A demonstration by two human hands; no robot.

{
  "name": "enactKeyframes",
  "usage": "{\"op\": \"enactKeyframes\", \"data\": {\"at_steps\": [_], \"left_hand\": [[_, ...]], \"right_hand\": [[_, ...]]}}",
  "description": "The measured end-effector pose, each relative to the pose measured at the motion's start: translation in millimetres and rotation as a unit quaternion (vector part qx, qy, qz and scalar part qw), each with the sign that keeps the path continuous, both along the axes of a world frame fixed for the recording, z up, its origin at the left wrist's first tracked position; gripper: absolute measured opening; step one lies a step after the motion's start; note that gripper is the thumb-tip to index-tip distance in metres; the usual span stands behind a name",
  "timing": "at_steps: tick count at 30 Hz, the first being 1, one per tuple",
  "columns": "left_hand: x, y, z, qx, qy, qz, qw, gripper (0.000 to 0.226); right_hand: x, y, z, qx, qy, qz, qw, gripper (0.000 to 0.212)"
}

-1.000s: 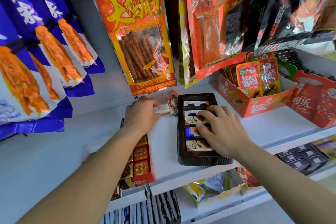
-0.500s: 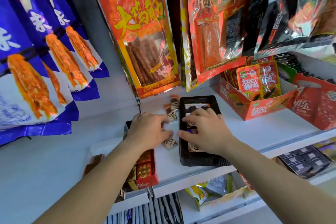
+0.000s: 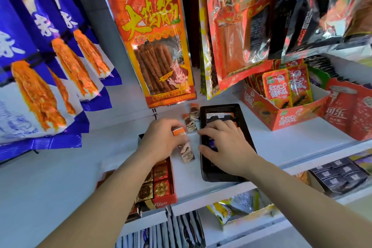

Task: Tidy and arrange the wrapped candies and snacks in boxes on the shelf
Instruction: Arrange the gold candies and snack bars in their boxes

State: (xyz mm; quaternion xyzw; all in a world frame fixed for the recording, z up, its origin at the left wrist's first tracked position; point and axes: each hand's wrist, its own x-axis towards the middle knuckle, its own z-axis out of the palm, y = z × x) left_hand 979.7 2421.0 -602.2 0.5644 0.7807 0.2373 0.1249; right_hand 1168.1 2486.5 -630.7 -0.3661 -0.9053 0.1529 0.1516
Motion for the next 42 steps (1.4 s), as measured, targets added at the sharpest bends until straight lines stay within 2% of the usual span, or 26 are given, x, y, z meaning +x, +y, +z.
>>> {"op": "enactKeyframes", "data": {"at_steps": [2, 4, 6, 8, 10, 11, 13, 14, 16, 17, 19, 22, 24, 27, 30, 34, 39, 42], "left_hand": [[2.8, -5.9, 7.1, 0.057, -0.038, 0.008, 0.998, 0.018], [12.0, -12.0, 14.2, 0.090, -0.063, 0.003, 0.994, 0.013], [21.1, -12.6, 16.5, 0.114, -0.089, -0.005, 0.989, 0.009], [25.7, -6.4, 13.6, 0.137, -0.127, -0.004, 0.982, 0.007], [27.6, 3.8, 8.9, 0.139, -0.153, 0.003, 0.978, 0.012], [26.5, 9.9, 5.5, 0.130, -0.129, 0.008, 0.983, 0.017], [20.7, 25.1, -3.7, 0.068, 0.007, 0.001, 0.998, 0.031], [17.9, 32.2, -7.9, 0.008, 0.083, -0.021, 0.996, 0.043], [11.0, 46.5, -12.0, -0.120, 0.167, -0.080, 0.975, 0.071], [7.2, 52.3, -13.2, -0.171, 0.190, -0.103, 0.961, 0.077], [1.7, 54.7, -14.7, -0.213, 0.229, -0.133, 0.940, 0.069], [1.5, 40.2, -13.8, -0.134, 0.253, -0.121, 0.951, 0.045], [1.7, 27.8, -14.7, -0.076, 0.244, -0.094, 0.962, 0.035], [-1.4, 20.1, -12.9, -0.068, 0.230, -0.070, 0.968, 0.038], [1.0, 23.6, -10.6, -0.097, 0.212, -0.044, 0.971, 0.058], [8.7, 37.8, -15.6, -0.174, 0.254, 0.086, 0.948, 0.074], [9.7, 44.4, -12.3, -0.177, 0.147, 0.124, 0.965, 0.038], [5.4, 44.2, -12.4, -0.133, 0.083, 0.170, 0.973, 0.026]], "right_hand": [[-0.9, 0.0, 1.6, -0.036, 0.020, 0.010, 0.999, 0.057], [-1.5, -1.8, 2.7, -0.110, 0.087, 0.033, 0.989, 0.055], [-0.9, -3.3, 4.3, -0.149, 0.146, 0.043, 0.977, 0.038], [4.5, -1.0, 8.2, -0.136, 0.175, 0.026, 0.975, 0.011], [16.2, 5.0, 15.3, -0.102, 0.178, -0.023, 0.978, 0.006], [22.9, 9.1, 17.9, -0.105, 0.175, -0.046, 0.978, 0.008], [35.2, 15.7, 17.1, -0.121, 0.160, -0.069, 0.977, 0.014], [39.8, 16.8, 13.8, -0.109, 0.141, -0.071, 0.981, 0.016], [43.8, 14.2, 5.0, -0.054, 0.102, -0.058, 0.992, 0.019], [44.0, 11.4, -0.4, -0.028, 0.081, -0.051, 0.995, 0.020], [41.7, 7.3, -10.9, 0.018, 0.030, -0.056, 0.998, 0.026], [36.7, 5.8, -20.9, 0.094, -0.003, -0.076, 0.993, 0.032], [35.2, 7.8, -23.4, 0.121, -0.007, -0.093, 0.988, 0.028], [36.1, 12.3, -23.0, 0.138, -0.010, -0.109, 0.984, 0.023], [38.4, 14.0, -22.7, 0.145, -0.006, -0.113, 0.983, 0.022], [38.9, 13.9, -22.9, 0.149, -0.005, -0.109, 0.983, 0.022], [38.3, 13.3, -22.6, 0.150, -0.003, -0.110, 0.983, 0.023], [38.2, 14.1, -23.0, 0.147, 0.000, -0.111, 0.983, 0.022]]}}
